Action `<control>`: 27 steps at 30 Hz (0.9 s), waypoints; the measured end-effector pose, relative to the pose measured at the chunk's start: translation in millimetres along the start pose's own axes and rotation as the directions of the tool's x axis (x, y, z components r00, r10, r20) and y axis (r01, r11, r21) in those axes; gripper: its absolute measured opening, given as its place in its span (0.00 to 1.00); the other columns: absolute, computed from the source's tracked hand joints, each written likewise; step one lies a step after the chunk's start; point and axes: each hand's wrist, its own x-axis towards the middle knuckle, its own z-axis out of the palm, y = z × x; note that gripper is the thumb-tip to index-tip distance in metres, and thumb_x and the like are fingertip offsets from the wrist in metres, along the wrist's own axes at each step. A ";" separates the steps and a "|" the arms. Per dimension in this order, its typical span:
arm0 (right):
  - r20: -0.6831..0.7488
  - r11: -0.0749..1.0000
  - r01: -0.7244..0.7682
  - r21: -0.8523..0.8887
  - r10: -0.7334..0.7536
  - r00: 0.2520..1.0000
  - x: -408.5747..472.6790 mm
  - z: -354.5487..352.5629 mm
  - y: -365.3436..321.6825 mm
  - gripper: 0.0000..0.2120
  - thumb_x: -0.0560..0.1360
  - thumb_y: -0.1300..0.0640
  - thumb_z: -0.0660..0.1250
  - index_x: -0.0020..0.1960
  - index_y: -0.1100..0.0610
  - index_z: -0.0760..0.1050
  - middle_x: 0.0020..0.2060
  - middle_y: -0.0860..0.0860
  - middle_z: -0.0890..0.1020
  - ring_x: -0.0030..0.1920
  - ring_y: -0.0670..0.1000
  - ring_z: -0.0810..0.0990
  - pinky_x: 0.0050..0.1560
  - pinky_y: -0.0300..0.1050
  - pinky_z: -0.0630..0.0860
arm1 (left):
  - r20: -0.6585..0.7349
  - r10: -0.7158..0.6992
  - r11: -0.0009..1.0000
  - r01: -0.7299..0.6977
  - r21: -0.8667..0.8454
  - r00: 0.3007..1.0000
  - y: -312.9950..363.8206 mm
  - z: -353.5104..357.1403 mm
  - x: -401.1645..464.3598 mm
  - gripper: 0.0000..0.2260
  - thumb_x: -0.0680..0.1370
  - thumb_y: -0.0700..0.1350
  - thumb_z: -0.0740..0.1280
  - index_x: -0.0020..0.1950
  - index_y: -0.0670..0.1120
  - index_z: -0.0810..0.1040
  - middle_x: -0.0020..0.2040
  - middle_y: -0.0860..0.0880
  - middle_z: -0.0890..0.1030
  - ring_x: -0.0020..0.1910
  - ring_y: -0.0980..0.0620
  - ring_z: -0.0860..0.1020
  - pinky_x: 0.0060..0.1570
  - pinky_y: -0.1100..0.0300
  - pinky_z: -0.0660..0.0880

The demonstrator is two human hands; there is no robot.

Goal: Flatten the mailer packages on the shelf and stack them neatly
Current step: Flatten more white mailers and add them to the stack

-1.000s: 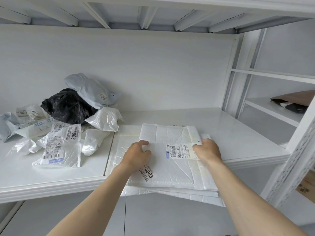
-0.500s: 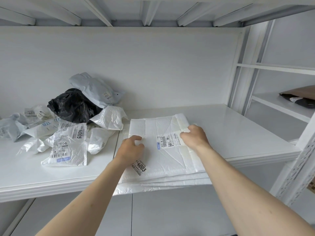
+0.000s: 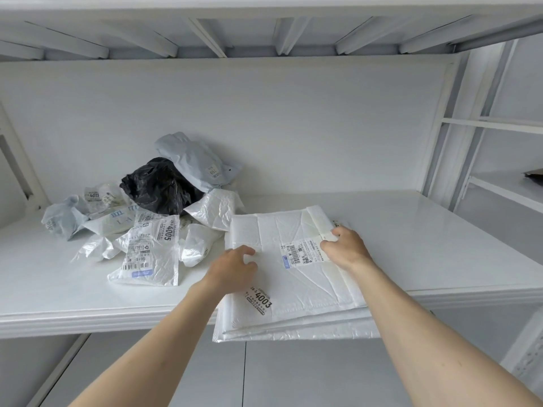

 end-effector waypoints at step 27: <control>-0.014 0.992 -0.091 -0.084 0.090 0.996 -27.7 -6.9 25.9 0.31 0.73 0.52 0.66 0.75 0.49 0.64 0.72 0.50 0.70 0.70 0.57 0.70 0.70 0.56 0.66 | -0.071 0.005 0.995 -0.013 -0.104 0.997 8.3 18.9 -24.8 0.19 0.77 0.49 0.61 0.69 0.55 0.70 0.67 0.49 0.73 0.59 0.48 0.76 0.58 0.55 0.72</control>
